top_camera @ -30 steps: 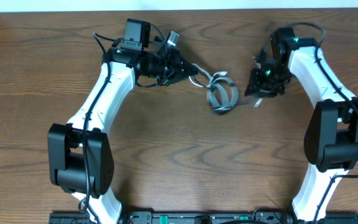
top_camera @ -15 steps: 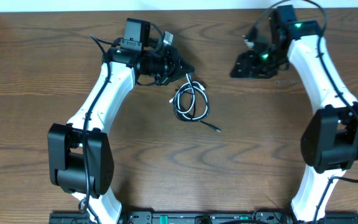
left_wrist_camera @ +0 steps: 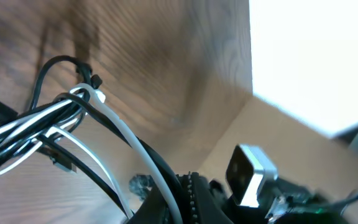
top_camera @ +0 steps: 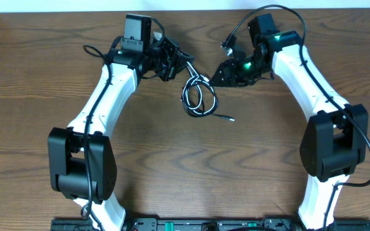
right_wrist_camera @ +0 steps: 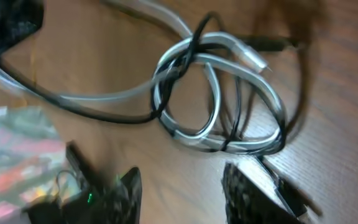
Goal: Untangle cables
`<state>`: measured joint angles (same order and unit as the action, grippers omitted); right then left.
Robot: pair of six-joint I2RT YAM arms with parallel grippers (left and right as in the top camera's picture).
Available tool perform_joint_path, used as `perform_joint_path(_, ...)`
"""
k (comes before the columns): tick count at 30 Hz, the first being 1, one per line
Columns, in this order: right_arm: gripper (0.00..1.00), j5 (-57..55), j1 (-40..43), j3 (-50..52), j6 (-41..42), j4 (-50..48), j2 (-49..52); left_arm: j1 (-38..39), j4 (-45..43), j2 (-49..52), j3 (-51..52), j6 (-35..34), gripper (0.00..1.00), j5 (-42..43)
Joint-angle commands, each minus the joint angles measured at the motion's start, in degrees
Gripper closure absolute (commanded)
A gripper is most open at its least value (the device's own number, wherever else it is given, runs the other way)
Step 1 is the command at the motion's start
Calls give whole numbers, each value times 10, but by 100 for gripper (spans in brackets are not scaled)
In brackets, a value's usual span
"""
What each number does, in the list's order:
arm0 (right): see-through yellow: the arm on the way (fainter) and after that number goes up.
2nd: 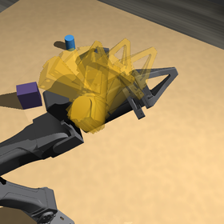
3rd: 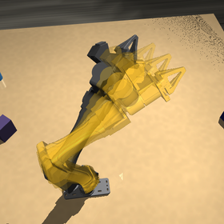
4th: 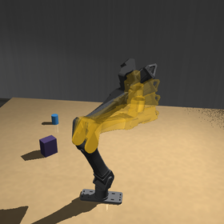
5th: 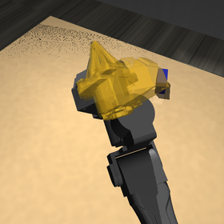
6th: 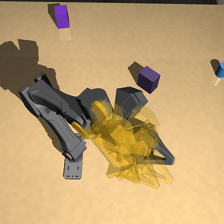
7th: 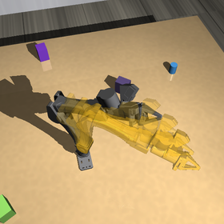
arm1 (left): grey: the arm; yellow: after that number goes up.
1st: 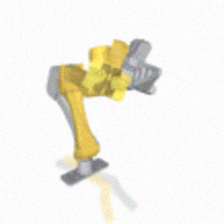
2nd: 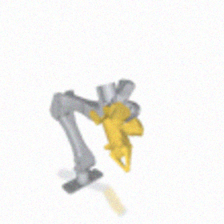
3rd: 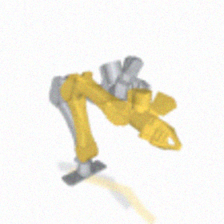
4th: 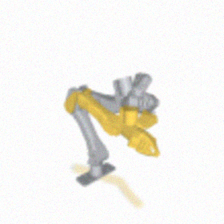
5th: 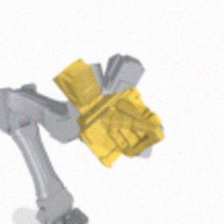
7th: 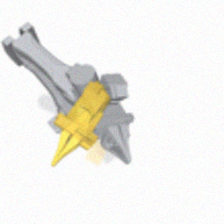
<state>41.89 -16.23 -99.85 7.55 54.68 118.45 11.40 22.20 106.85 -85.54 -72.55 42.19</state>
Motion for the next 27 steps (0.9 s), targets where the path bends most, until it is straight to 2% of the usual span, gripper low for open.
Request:
perform_joint_path(1, 62, -34, -21, 29, 89, -48, -6, -1, -14, -13, -2, -110, 93, -46)
perform_joint_path(8, 63, -34, -61, 89, 96, -142, -6, -1, -24, -13, -2, -179, 92, -59)
perform_joint_path(17, 64, -68, -102, 149, 138, -290, -6, -1, -24, -13, -2, -180, 93, -64)
perform_joint_path(21, 75, -150, -125, 162, 164, -327, -6, -1, -24, -13, -2, -180, 92, -64)
perform_joint_path(25, 99, -237, -143, 162, 168, -327, -5, -1, -24, -13, -2, -136, 93, -60)
perform_joint_path(27, 99, -260, -143, 162, 182, -309, -5, -2, -24, -13, -2, -86, 92, -58)
